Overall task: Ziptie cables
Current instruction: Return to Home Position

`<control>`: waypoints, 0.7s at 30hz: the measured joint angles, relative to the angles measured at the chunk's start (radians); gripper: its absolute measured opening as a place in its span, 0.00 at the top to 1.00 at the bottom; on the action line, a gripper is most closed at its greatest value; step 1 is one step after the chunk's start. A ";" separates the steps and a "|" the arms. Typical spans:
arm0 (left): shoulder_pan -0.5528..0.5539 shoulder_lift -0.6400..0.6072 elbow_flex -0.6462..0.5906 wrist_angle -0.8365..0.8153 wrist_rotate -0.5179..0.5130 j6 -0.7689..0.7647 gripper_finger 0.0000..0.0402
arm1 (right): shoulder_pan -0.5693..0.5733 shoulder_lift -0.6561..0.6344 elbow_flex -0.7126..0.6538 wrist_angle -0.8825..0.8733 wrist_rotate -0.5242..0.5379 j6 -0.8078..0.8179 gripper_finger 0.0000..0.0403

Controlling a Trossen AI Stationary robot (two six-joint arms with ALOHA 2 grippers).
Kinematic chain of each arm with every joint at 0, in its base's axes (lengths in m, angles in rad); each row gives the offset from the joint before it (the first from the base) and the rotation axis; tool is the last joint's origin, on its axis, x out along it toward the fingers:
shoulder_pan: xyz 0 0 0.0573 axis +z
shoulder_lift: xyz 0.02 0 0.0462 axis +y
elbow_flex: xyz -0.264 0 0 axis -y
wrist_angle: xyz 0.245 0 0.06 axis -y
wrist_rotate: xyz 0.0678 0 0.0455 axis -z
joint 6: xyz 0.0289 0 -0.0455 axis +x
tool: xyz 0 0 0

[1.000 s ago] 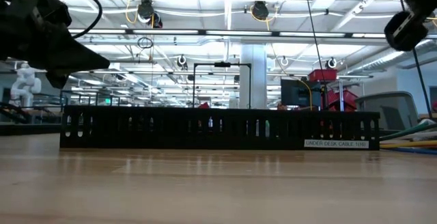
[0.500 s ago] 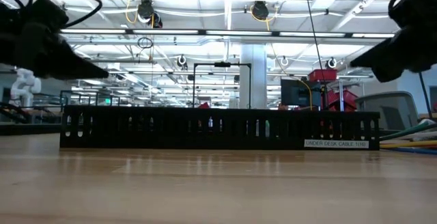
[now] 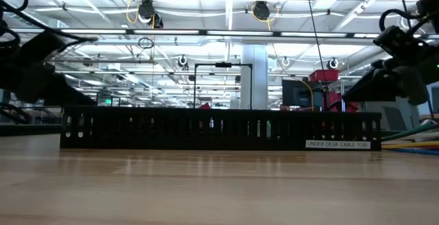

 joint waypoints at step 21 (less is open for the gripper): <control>-0.013 0.114 0.000 0.217 0.441 0.444 1.00 | -0.003 -0.023 -0.001 0.259 -0.713 -0.135 1.00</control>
